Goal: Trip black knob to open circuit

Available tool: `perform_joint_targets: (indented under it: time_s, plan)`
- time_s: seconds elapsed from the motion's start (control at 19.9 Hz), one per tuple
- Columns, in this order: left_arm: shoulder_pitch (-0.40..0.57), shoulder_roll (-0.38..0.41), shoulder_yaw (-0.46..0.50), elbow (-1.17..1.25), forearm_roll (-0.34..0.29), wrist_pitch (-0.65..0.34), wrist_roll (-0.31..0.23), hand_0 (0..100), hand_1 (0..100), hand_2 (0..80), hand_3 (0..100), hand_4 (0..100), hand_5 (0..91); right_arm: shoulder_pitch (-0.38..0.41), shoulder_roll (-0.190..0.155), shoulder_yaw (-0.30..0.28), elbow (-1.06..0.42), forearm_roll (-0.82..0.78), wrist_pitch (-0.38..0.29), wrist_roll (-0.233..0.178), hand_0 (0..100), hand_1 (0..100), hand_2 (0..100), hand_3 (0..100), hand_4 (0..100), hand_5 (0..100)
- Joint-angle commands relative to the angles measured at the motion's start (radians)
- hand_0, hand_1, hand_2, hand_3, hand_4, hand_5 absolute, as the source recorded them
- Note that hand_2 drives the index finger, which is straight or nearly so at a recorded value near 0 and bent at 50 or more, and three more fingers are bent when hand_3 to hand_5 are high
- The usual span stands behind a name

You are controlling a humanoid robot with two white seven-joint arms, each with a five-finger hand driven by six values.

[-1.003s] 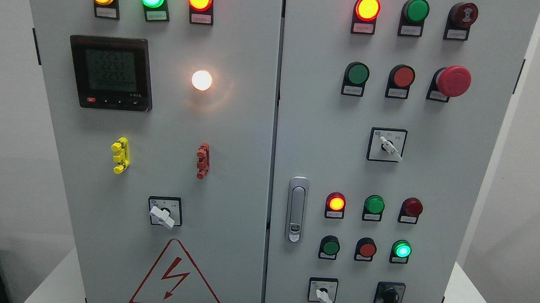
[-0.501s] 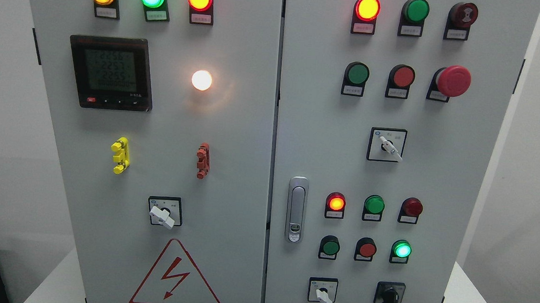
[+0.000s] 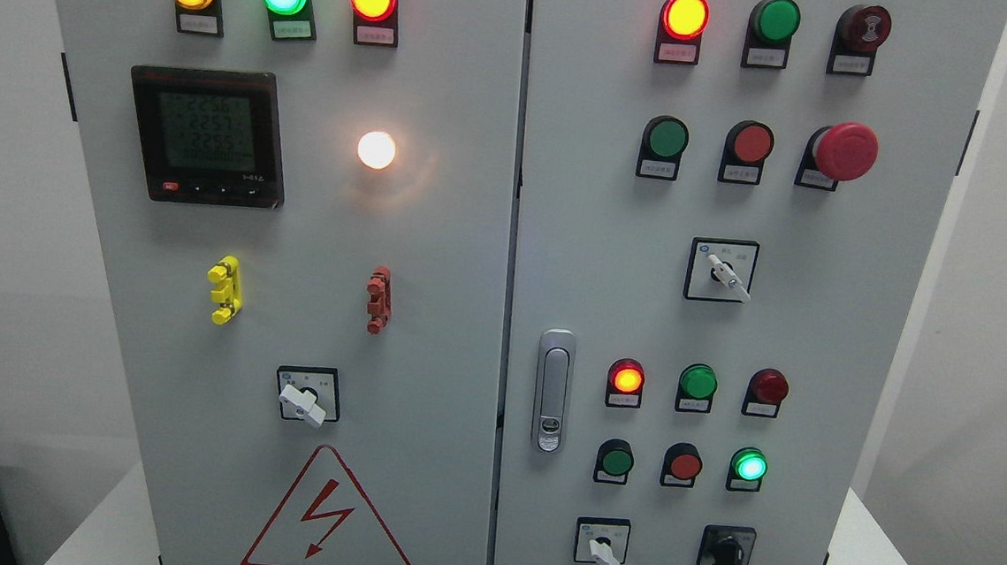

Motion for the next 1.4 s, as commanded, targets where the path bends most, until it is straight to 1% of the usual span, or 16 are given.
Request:
perform_joint_targets:
  time_s: [0.0, 0.45, 0.75, 0.9, 1.35]
  plan:
    - [-0.004, -0.002, 0.001, 0.0, 0.002, -0.001, 0.0, 12, 39, 0.0, 0, 0, 0.0, -0.018, -0.002, 0.032, -0.03, 0.003, -0.02, 0.027, 100, 89, 0, 100, 98, 97]
    - [-0.002, -0.002, 0.001, 0.0, 0.002, -0.001, 0.0, 12, 39, 0.0, 0, 0, 0.0, -0.02, -0.005, 0.022, -0.02, 0.0, -0.023, 0.027, 100, 89, 0, 100, 98, 97]
    - [-0.002, -0.002, 0.001, 0.0, 0.002, -0.001, 0.0, 12, 39, 0.0, 0, 0, 0.0, -0.017, -0.011, -0.004, -0.015, -0.021, -0.024, 0.027, 100, 89, 0, 100, 98, 97]
    - [-0.004, -0.002, 0.001, 0.0, 0.002, 0.0, 0.0, 12, 39, 0.0, 0, 0, 0.0, -0.015, -0.023, -0.01, -0.015, -0.028, -0.024, 0.027, 100, 89, 0, 100, 98, 97]
    - [-0.004, -0.002, 0.001, 0.0, 0.002, -0.001, 0.0, 12, 39, 0.0, 0, 0, 0.0, -0.015, -0.028, -0.013, -0.004, -0.031, -0.026, 0.027, 100, 90, 0, 100, 98, 97]
